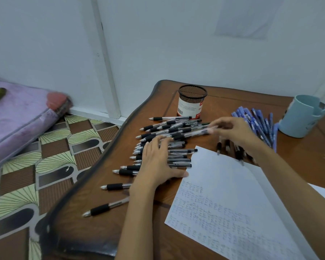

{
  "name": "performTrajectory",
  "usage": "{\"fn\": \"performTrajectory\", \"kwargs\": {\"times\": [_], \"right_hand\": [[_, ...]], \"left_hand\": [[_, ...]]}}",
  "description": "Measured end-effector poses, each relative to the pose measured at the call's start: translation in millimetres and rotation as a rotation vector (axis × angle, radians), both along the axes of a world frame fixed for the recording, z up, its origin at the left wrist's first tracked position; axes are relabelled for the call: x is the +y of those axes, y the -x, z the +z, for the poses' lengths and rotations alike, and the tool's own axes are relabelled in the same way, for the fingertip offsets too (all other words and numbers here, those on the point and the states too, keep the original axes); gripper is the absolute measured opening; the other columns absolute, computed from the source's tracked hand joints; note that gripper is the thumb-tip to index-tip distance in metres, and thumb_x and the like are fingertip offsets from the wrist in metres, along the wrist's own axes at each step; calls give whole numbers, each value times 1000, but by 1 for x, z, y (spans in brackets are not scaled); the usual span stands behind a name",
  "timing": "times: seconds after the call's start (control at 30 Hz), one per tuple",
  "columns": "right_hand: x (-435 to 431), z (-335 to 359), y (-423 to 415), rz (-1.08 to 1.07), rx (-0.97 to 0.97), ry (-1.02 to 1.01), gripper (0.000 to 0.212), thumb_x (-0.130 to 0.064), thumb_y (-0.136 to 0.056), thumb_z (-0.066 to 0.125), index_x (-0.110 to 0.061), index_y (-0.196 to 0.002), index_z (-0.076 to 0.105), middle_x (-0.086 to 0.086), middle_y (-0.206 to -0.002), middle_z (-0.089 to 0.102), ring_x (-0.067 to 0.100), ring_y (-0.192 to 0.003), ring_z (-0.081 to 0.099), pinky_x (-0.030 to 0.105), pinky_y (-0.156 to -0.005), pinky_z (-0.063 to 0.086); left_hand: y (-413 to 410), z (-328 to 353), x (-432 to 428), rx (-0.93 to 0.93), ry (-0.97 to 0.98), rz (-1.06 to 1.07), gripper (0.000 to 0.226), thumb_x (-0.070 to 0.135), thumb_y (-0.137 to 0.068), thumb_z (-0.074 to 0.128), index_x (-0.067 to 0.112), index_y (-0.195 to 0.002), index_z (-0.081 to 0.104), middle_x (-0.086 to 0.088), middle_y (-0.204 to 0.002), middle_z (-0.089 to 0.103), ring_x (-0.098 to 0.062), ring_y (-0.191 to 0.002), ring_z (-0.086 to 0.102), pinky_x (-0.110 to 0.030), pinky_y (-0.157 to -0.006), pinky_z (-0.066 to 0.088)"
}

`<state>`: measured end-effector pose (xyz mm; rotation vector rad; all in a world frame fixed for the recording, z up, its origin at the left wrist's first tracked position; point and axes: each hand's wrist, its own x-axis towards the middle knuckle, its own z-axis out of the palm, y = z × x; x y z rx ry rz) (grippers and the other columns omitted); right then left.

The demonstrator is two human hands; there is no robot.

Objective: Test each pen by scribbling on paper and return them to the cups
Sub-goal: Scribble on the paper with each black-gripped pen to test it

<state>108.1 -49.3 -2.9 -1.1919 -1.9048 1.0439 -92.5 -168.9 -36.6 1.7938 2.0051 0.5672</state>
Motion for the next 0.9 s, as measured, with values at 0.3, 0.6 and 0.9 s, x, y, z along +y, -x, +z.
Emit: {"fn": "performTrajectory", "kwargs": {"times": [0.3,0.6,0.9], "right_hand": [[-44,21,-39,-251,1094,628,12,-28,-76,55,-18,-82,57,-4,-53,45,8,-47,51,25,-55,56],[-96,10,-26,-218,1094,743,33,-38,-66,45,-17,-40,39,-6,-37,24,7,-29,19,14,-36,9],[-111,9,-34,-291,1304,707,46,-38,-95,40,-12,-59,47,-2,-48,39,5,-29,28,14,-27,17]], "left_hand": [[4,-1,-2,69,0,-38,92,59,-72,68,32,-147,23,3,-156,10,-21,-144,3,-43,-119,3],[-8,9,-13,96,-108,-118,62,51,-88,54,33,-143,32,5,-152,23,-16,-141,13,-40,-118,2],[-19,-5,-49,162,-253,-365,57,60,-91,26,29,-136,44,11,-145,36,-7,-136,25,-33,-117,6]]}}
